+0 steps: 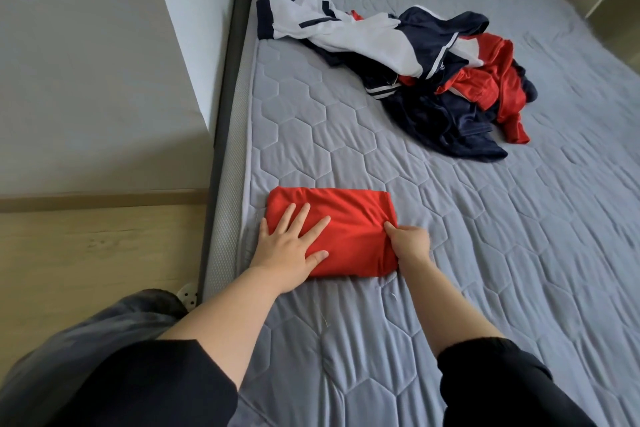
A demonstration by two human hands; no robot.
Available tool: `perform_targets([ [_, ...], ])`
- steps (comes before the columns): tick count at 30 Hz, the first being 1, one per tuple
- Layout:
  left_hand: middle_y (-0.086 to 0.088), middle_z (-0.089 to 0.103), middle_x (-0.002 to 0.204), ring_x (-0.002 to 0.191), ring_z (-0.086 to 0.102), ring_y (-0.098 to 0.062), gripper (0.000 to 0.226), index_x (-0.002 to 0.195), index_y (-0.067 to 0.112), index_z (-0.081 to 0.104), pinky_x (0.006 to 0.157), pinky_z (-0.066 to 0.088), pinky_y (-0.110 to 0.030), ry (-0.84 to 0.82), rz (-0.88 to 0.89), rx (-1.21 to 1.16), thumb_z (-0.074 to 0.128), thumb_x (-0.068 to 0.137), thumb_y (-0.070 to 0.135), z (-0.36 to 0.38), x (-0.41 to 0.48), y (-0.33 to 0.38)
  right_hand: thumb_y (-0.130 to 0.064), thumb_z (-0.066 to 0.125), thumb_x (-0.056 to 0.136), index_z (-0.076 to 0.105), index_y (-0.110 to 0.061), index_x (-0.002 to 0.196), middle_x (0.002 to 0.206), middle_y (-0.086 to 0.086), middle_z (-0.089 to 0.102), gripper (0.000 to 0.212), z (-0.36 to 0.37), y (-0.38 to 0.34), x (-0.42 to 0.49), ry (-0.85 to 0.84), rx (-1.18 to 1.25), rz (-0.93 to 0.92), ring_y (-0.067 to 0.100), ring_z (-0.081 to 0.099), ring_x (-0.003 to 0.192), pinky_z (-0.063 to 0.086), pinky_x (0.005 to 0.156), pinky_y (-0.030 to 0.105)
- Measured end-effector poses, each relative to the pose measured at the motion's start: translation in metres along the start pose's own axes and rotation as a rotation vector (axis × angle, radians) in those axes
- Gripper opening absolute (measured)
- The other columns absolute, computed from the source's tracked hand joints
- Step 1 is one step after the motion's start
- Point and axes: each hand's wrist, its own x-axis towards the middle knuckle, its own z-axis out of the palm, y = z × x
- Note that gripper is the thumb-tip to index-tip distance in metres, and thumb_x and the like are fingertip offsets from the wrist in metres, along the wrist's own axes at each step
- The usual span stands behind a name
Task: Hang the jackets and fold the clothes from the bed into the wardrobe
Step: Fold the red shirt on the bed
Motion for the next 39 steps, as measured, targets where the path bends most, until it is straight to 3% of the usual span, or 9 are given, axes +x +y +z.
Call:
perform_targets([
  [4,0.005,-0.024,0.157,0.143,-0.025,-0.018,0.064,0.138,0.053,-0.024,0.112,-0.001,-0.060,-0.013,0.000,-0.002,0.014,0.090,0.069,-0.001,0.000,0.000,-0.025,0.067,0.087,0.044,-0.010,0.054,0.055,0.005,0.045,0.043,0.000,-0.007,0.003,-0.064,-0.079,0.000,0.020,0.044,0.055,0.038,0.057,0.027],
  [8,0.005,-0.025,0.156,0.143,-0.025,-0.019,0.064,0.135,0.052,-0.028,0.112,0.000,-0.060,-0.022,0.001,-0.002,0.014,0.090,0.069,-0.001,-0.001,-0.001,-0.016,0.070,0.085,0.047,-0.012,0.059,0.061,0.008,0.044,0.035,-0.004,-0.005,0.000,-0.163,0.259,0.095,0.018,0.040,0.055,0.036,0.059,0.032],
  [10,0.004,-0.026,0.156,0.143,-0.025,-0.019,0.064,0.134,0.052,-0.029,0.112,0.001,-0.060,-0.021,0.003,0.006,0.013,0.090,0.069,0.000,-0.001,-0.002,-0.033,0.072,0.084,0.060,-0.007,0.073,0.070,0.011,0.060,0.030,-0.005,-0.006,-0.005,-0.294,0.461,0.210,0.022,0.057,0.063,0.049,0.066,0.031],
  [13,0.003,-0.024,0.157,0.143,-0.024,-0.021,0.065,0.138,0.051,-0.026,0.112,0.002,-0.061,-0.003,0.013,0.031,0.013,0.090,0.069,0.001,-0.002,-0.002,-0.061,0.064,0.078,0.064,-0.007,0.109,0.104,0.011,0.072,0.062,-0.007,-0.010,-0.006,-0.544,0.459,0.249,0.025,0.069,0.096,0.055,0.086,0.039],
  [17,0.003,-0.023,0.157,0.144,-0.022,-0.022,0.065,0.141,0.050,-0.022,0.112,0.003,-0.062,0.003,0.012,0.041,0.013,0.089,0.069,0.002,-0.001,-0.001,-0.041,0.075,0.068,0.063,-0.005,0.111,0.102,0.013,0.073,0.058,-0.010,-0.014,-0.012,-0.675,0.464,0.251,0.023,0.071,0.090,0.058,0.068,0.034],
  [23,0.003,-0.022,0.157,0.144,-0.023,-0.021,0.065,0.141,0.050,-0.021,0.112,0.003,-0.060,-0.002,0.015,0.022,0.013,0.089,0.069,0.001,-0.003,-0.003,0.000,0.064,0.086,0.060,0.005,0.101,0.068,0.013,0.071,0.016,-0.010,-0.013,-0.013,-0.470,0.552,0.272,0.021,0.070,0.058,0.055,0.047,0.033],
  [27,0.004,-0.022,0.157,0.143,-0.024,-0.019,0.065,0.142,0.050,-0.019,0.114,0.003,-0.059,-0.011,0.021,0.005,0.014,0.090,0.068,0.001,-0.005,-0.005,-0.002,0.057,0.092,0.059,0.002,0.097,0.065,0.012,0.069,0.007,-0.005,-0.015,-0.018,-0.387,0.594,0.260,0.021,0.067,0.055,0.055,0.052,0.035],
  [33,0.005,-0.017,0.159,0.145,-0.020,-0.017,0.065,0.145,0.048,-0.016,0.115,0.003,-0.056,-0.002,0.024,-0.075,0.017,0.092,0.065,-0.002,-0.005,-0.009,-0.017,0.047,0.098,0.061,0.001,0.103,0.089,0.017,0.073,0.023,-0.011,-0.018,-0.033,-0.675,0.884,0.305,0.026,0.073,0.078,0.060,0.060,0.039],
  [39,0.009,-0.002,0.160,0.147,-0.007,-0.013,0.053,0.148,0.046,-0.002,0.116,-0.001,-0.053,0.119,-0.112,-0.402,0.018,0.099,0.049,-0.020,-0.001,-0.001,-0.019,0.045,0.099,0.059,-0.001,0.104,0.090,0.015,0.074,0.023,-0.012,-0.062,-0.057,-0.701,0.898,0.161,0.023,0.073,0.080,0.059,0.061,0.034],
])
